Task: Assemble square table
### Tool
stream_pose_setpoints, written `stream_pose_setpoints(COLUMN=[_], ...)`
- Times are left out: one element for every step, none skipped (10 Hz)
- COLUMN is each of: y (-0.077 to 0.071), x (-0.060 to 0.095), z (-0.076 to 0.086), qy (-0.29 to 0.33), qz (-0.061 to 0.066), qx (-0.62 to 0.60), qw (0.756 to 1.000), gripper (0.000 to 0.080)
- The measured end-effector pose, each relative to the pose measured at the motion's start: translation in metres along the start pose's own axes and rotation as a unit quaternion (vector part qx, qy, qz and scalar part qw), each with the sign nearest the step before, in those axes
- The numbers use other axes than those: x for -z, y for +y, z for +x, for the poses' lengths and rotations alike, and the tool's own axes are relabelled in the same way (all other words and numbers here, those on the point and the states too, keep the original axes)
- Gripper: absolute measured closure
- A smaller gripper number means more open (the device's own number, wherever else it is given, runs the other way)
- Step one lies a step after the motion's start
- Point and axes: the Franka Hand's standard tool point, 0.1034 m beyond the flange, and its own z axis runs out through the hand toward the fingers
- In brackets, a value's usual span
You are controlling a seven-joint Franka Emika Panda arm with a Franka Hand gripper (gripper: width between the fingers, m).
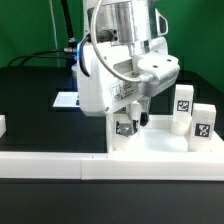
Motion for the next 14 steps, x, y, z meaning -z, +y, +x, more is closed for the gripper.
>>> stream_pose_setpoints(y=[0.0,0.0,0.0,0.004,0.007,0.006,0.005,0.004,0.003,0.0,-0.001,-0.003,-0.006,-0.006], x=[0.0,0.0,0.003,0.007,0.007,0.007,0.007,0.007,0.007,0.008,0.008,0.008,0.009,0.009], z=[0.0,0.0,-0.001,-0.005,-0.006,-0.005,-0.004,-0.003,-0.002,0.003,0.005,0.006,0.006,0.006], qy=[0.0,0.0,-0.001,-0.005,-0.002,-0.002,0.0,0.001,0.003,0.014,0.026,0.034,0.035,0.035], qz=[0.0,0.0,0.001,-0.007,-0.008,-0.007,-0.007,-0.007,-0.007,-0.011,-0.017,-0.024,-0.027,-0.026], qx=[0.004,0.036,0.106,0.186,0.279,0.283,0.358,0.407,0.461,0.559,0.623,0.703,0.742,0.739], qw=[1.0,0.999,0.994,0.983,0.96,0.959,0.934,0.914,0.888,0.829,0.782,0.71,0.669,0.672], gripper=[0.0434,0.0298,0.0298,0.0177,0.0158,0.0151,0.0151,0.015,0.015,0.015,0.015,0.015,0.015,0.015])
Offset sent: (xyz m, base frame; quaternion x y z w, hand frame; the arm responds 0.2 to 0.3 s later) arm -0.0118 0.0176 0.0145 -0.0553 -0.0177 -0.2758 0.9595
